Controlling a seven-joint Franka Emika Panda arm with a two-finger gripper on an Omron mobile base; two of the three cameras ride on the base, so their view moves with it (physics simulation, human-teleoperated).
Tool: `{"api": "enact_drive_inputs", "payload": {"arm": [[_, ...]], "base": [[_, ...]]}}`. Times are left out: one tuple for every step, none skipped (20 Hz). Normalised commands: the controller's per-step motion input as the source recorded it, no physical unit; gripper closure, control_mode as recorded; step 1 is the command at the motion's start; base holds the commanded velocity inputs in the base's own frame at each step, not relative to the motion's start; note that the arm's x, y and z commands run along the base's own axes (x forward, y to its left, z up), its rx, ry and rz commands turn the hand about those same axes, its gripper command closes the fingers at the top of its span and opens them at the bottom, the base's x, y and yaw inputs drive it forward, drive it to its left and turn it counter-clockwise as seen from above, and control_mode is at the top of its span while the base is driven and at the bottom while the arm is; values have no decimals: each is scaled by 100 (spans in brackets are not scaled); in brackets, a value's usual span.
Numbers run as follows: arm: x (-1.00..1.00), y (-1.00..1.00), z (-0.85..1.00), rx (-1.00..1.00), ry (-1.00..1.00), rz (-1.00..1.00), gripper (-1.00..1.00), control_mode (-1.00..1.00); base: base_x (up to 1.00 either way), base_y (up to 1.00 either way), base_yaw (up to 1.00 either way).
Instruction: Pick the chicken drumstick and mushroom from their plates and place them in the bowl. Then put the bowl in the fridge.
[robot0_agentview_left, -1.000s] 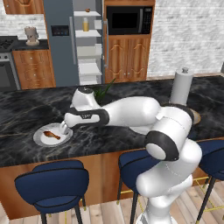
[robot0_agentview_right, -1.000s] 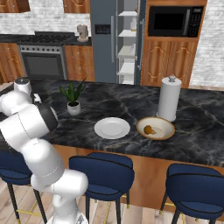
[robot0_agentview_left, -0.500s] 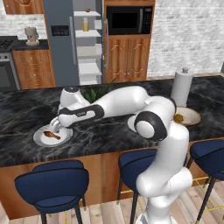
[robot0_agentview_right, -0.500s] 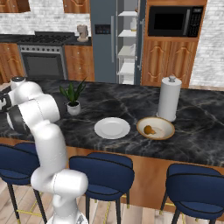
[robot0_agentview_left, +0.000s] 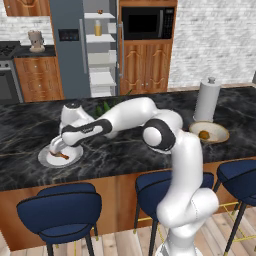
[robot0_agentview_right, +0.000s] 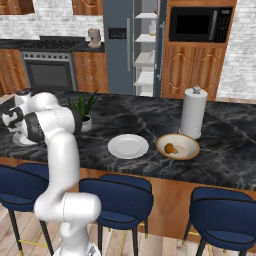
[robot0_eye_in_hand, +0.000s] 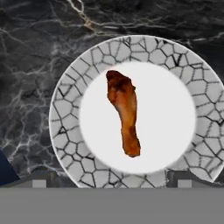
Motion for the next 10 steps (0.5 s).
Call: {"api": "enact_drive_inputs", "payload": {"arm": [[42, 22, -29, -1, 0, 0, -100, -100], [42, 23, -26, -3, 0, 0, -100, -100], [40, 25, -25, -5, 1, 0, -100, -100], [40, 25, -25, -5, 1, 0, -100, -100], [39, 24, -27, -4, 2, 0, -100, -100], [40, 21, -26, -2, 3, 0, -100, -100], [41, 21, -28, -1, 4, 0, -100, -100], [42, 18, -25, -1, 4, 0, -100, -100], [40, 16, -25, -1, 5, 1, -100, -100], [39, 16, -24, -1, 6, 1, -100, -100]], "base": [[0, 0, 0], [0, 0, 0], [0, 0, 0], [0, 0, 0], [0, 0, 0], [0, 0, 0], [0, 0, 0], [0, 0, 0], [0, 0, 0], [0, 0, 0]]}}
